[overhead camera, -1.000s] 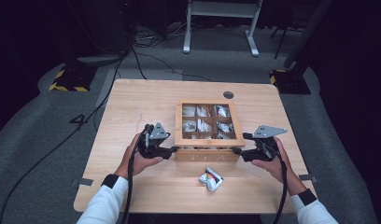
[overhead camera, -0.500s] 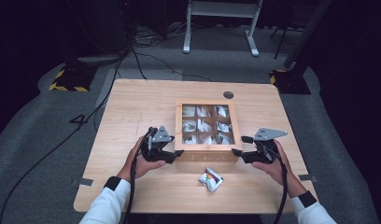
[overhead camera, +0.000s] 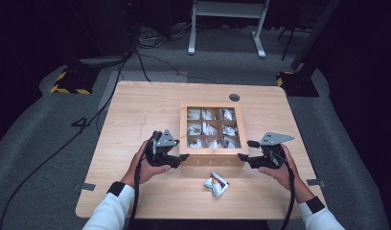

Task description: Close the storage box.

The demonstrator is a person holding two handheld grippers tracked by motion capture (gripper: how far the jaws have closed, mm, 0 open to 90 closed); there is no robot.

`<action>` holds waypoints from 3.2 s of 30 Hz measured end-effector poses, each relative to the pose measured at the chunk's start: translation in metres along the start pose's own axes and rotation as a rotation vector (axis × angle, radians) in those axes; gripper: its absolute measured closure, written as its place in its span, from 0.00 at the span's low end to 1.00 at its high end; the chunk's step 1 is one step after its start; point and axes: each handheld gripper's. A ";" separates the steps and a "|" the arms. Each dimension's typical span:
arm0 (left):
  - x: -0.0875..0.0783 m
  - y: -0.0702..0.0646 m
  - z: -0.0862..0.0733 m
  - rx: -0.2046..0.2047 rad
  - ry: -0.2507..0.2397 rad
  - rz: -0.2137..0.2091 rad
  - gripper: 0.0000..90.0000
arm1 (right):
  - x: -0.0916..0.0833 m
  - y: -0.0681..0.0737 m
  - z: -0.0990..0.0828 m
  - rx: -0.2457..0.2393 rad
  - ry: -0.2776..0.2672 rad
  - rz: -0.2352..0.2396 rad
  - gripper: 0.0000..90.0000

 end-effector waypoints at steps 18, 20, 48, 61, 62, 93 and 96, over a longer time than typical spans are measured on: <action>-0.022 -0.004 -0.007 0.047 0.034 0.090 0.23 | -0.021 0.000 -0.001 -0.079 -0.007 -0.044 0.33; -0.026 -0.003 -0.009 0.051 0.035 0.104 0.23 | -0.025 -0.001 -0.003 -0.088 -0.008 -0.054 0.33; -0.053 -0.002 -0.065 0.058 0.154 0.237 0.21 | -0.050 -0.029 -0.062 -0.017 0.086 -0.202 0.28; -0.058 -0.001 -0.093 0.012 0.187 0.230 0.21 | -0.055 -0.031 -0.088 0.022 0.113 -0.207 0.28; -0.058 -0.001 -0.095 0.008 0.187 0.230 0.21 | -0.056 -0.031 -0.090 0.025 0.112 -0.209 0.28; -0.066 0.009 -0.138 -0.172 0.121 0.157 0.18 | -0.067 -0.031 -0.136 0.183 0.112 -0.227 0.22; -0.066 0.009 -0.138 -0.172 0.122 0.158 0.18 | -0.067 -0.031 -0.136 0.183 0.112 -0.227 0.22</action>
Point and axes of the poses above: each handheld gripper's, and its own axes: x roughly forward along the jaws, z roughly out of its top, y roughly to its left, and after that the axes turned 3 degrees about -z, right-handed
